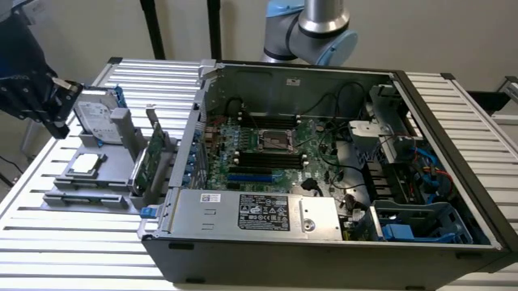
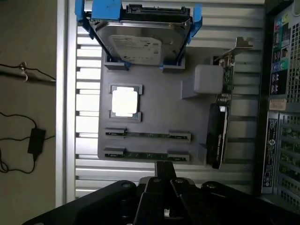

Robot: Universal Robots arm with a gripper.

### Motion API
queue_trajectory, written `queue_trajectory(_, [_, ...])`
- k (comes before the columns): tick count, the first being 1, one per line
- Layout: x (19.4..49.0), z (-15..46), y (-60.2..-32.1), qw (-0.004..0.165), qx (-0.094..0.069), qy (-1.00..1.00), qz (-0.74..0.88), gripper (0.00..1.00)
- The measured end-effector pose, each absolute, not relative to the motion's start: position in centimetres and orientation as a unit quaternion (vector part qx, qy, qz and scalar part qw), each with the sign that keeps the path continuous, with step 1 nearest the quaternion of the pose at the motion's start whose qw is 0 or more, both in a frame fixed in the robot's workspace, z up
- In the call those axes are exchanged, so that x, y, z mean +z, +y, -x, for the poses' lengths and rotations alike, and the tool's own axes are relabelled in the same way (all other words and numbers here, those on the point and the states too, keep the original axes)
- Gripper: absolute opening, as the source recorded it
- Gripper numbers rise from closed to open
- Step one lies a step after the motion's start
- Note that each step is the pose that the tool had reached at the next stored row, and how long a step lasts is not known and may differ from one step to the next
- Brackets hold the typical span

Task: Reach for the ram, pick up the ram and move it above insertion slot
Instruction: 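Reach for the ram, then pick up the ram and move it above insertion slot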

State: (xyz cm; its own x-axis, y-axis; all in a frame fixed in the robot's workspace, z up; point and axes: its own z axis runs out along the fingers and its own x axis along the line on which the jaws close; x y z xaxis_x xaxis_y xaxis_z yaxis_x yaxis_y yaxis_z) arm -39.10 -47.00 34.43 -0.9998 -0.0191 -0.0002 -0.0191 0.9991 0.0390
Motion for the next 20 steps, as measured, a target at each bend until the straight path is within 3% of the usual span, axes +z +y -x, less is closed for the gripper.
queue_trajectory(20, [34.02, 39.3, -47.99, 0.001, -0.02, -0.998, -0.055, 0.11])
